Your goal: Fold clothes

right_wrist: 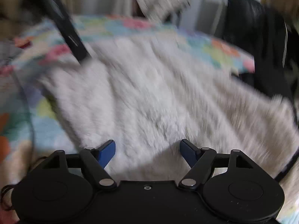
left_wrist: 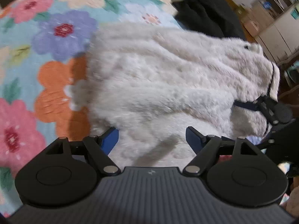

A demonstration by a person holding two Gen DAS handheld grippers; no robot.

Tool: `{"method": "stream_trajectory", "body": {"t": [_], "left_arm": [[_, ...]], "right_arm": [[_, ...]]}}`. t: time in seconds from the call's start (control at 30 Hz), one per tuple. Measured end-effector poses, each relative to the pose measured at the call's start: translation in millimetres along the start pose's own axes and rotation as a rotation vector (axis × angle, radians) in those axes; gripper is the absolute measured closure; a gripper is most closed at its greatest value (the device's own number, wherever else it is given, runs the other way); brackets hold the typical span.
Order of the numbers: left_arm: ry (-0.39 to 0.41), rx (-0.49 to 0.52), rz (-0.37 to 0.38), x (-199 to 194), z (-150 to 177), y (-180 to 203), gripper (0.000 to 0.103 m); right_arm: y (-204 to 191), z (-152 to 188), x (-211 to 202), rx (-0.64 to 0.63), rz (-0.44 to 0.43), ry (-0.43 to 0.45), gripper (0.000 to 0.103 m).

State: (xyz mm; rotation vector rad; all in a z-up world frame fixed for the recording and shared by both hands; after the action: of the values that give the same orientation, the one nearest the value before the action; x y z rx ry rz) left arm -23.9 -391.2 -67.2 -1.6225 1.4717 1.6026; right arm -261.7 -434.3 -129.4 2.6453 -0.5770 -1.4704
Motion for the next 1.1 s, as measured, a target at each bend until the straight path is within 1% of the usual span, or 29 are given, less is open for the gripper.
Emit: {"method": "stream_trajectory", "body": {"t": [0.07, 0.13, 0.2, 0.27, 0.33, 0.37, 0.4, 0.43, 0.47, 0.5, 0.53, 0.57, 0.6, 0.63, 0.67, 0.7, 0.73, 0.77, 0.8, 0.83, 0.9, 1.03, 1.07, 1.1], "left_arm": [[0.027, -0.076, -0.031, -4.9, 6.2, -14.3, 0.021], [0.034, -0.165, -0.038, -3.5, 15.2, -35.1, 0.021], [0.017, -0.232, -0.018, 4.8, 22.5, -53.0, 0.019], [0.01, -0.307, 0.077, 19.6, 29.3, -67.8, 0.017], [0.025, -0.38, 0.159, 34.5, 32.8, -78.2, 0.01], [0.041, -0.418, 0.196, 43.4, 34.9, -84.0, 0.002], [0.059, -0.446, 0.222, 50.4, 37.2, -86.0, 0.0], [0.078, -0.471, 0.25, 56.8, 39.6, -87.6, 0.0], [0.114, -0.473, 0.28, 58.5, 42.0, -85.7, 0.0], [0.15, -0.473, 0.31, 59.9, 44.3, -83.4, 0.008], [0.178, -0.445, 0.336, 59.5, 45.7, -76.3, 0.021], [0.21, -0.403, 0.34, 57.6, 46.7, -64.9, 0.037], [0.24, -0.365, 0.316, 54.2, 47.9, -54.1, 0.04], [0.269, -0.328, 0.295, 50.8, 49.0, -43.9, 0.043], [0.279, -0.312, 0.29, 47.7, 48.8, -38.2, 0.049], [0.289, -0.3, 0.287, 44.4, 48.7, -32.9, 0.051], [0.304, -0.317, 0.305, 39.6, 49.6, -31.3, 0.052], [0.317, -0.335, 0.33, 36.1, 50.5, -31.0, 0.055], [0.327, -0.343, 0.345, 30.7, 51.3, -31.5, 0.055], [0.336, -0.332, 0.35, 26.8, 53.2, -28.1, 0.055], [0.352, -0.31, 0.362, 19.3, 56.7, -21.2, 0.056], [0.365, -0.25, 0.431, 12.5, 55.9, -1.2, 0.056], [0.363, -0.232, 0.456, 10.8, 54.6, 3.3, 0.056], [0.358, -0.211, 0.491, 8.4, 54.5, 11.2, 0.056]], "right_arm": [[2.8, 5.3, 32.6, 0.05, -0.032, -0.042, 0.017], [4.5, 1.5, 51.3, 0.065, -0.043, -0.05, 0.003], [7.3, -6.7, 57.3, 0.057, -0.059, -0.083, 0.001], [12.1, -7.1, 60.0, 0.069, -0.083, -0.088, 0.0], [14.1, -3.1, 59.6, 0.067, -0.093, -0.067, 0.0], [13.9, -0.8, 58.6, 0.064, -0.092, -0.055, 0.0], [13.3, 1.1, 57.6, 0.061, -0.09, -0.044, 0.0], [13.0, 2.8, 56.5, 0.057, -0.088, -0.035, 0.0], [13.0, 3.9, 55.2, 0.053, -0.089, -0.027, 0.0], [13.7, 5.0, 52.8, 0.05, -0.094, -0.019, 0.0], [15.1, 5.9, 47.7, 0.047, -0.1, -0.012, 0.0], [17.0, 5.9, 39.2, 0.047, -0.1, -0.009, 0.002], [19.5, 5.7, 25.3, 0.063, -0.094, 0.004, 0.011], [22.6, 5.8, 7.0, 0.093, -0.085, 0.032, 0.016], [25.2, 5.9, -11.5, 0.122, -0.077, 0.071, 0.016], [26.3, 5.2, -28.5, 0.14, -0.07, 0.122, 0.016], [26.8, 3.7, -42.8, 0.141, -0.062, 0.17, 0.021], [27.1, 1.4, -53.8, 0.139, -0.044, 0.208, 0.028], [27.0, -1.3, -53.7, 0.129, -0.023, 0.211, 0.043], [26.4, -2.8, -44.3, 0.113, -0.014, 0.184, 0.056], [25.1, -5.7, -25.5, 0.08, 0.003, 0.13, 0.067], [22.6, -11.6, 11.9, 0.014, 0.037, 0.021, 0.067], [23.8, -9.1, 15.7, 0.024, 0.033, 0.014, 0.067], [27.4, -1.0, 11.6, 0.069, 0.011, 0.036, 0.067]]}}
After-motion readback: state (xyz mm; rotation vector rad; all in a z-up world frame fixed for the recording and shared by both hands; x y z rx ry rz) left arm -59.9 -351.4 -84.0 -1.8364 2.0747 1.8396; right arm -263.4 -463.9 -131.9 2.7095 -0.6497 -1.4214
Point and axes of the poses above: each gripper's, at about its wrist camera, not at the fingertips, and x roughly the way its jaws point, y to its right, z to its underside, the point moved 1 cm from there along x, roughly the way its jaws point, and after that the axes turned 14 degrees about -x, right-handed, at the moved point
